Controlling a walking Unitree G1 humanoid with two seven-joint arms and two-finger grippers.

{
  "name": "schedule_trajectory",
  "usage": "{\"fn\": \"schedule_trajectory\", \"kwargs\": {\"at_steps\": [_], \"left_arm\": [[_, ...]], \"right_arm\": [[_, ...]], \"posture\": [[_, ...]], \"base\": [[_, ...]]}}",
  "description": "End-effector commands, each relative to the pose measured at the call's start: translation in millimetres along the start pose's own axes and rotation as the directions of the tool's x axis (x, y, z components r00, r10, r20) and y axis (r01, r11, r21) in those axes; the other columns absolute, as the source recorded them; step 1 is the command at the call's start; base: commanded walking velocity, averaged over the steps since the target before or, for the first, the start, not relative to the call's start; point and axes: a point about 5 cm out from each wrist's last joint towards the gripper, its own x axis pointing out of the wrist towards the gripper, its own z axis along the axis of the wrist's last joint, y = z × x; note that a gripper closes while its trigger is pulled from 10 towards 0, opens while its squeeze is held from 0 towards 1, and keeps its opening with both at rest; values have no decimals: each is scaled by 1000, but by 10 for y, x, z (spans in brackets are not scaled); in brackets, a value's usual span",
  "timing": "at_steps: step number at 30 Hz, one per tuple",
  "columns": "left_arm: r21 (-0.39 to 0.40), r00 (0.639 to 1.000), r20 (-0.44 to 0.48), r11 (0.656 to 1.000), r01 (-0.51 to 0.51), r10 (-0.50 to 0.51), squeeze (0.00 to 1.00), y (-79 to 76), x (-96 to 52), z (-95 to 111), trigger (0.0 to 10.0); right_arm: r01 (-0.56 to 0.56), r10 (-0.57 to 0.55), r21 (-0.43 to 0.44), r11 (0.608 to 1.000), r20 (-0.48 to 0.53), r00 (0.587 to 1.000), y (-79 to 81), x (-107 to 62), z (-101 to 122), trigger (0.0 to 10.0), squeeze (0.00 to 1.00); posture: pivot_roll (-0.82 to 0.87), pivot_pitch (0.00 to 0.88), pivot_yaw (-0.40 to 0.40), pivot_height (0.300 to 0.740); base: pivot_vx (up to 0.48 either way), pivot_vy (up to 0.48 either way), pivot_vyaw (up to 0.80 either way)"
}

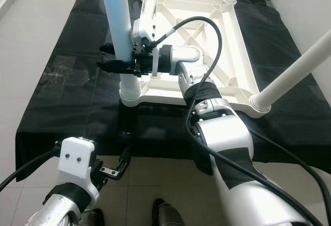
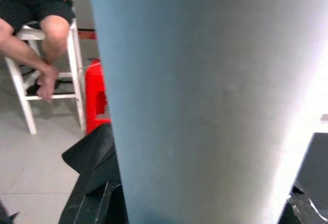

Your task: Building children table

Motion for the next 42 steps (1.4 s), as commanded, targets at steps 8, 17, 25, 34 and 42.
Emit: {"fn": "schedule_trajectory", "kwargs": {"at_steps": [8, 17, 25, 34, 42], "left_arm": [[12, 1000, -18, 1000, -8, 8, 0, -7, -38, -14, 10000], [16, 1000, -18, 1000, -12, 12, 0, -3, -45, -12, 10000], [22, 1000, -11, 1000, -19, 19, 0, 16, -37, -3, 10000], [31, 1000, 4, 999, -26, 26, 0, 54, 22, 14, 10000], [43, 999, 18, 999, -33, 32, 0, 97, 71, 21, 10000]], "right_arm": [[-152, 155, 254, 955, 8, 988, 241, 93, -406, 10000, 0], [-208, 211, 282, 937, 21, 977, 315, 187, -460, 10000, 0], [-194, 205, 281, 940, -8, 979, 352, 270, -513, 10000, 0], [-5, 23, 263, 965, -64, 998, 263, 284, -537, 10000, 0], [143, -133, 201, 969, -62, 989, 177, 242, -505, 10000, 0]], "posture": [[113, 330, -120, 740], [117, 331, -121, 740], [112, 329, -126, 740], [108, 320, -122, 740], [102, 307, -113, 740]], "base": [[0, 0, 0], [0, 0, 0], [0, 0, 0], [0, 0, 0], [0, 0, 0]]}}
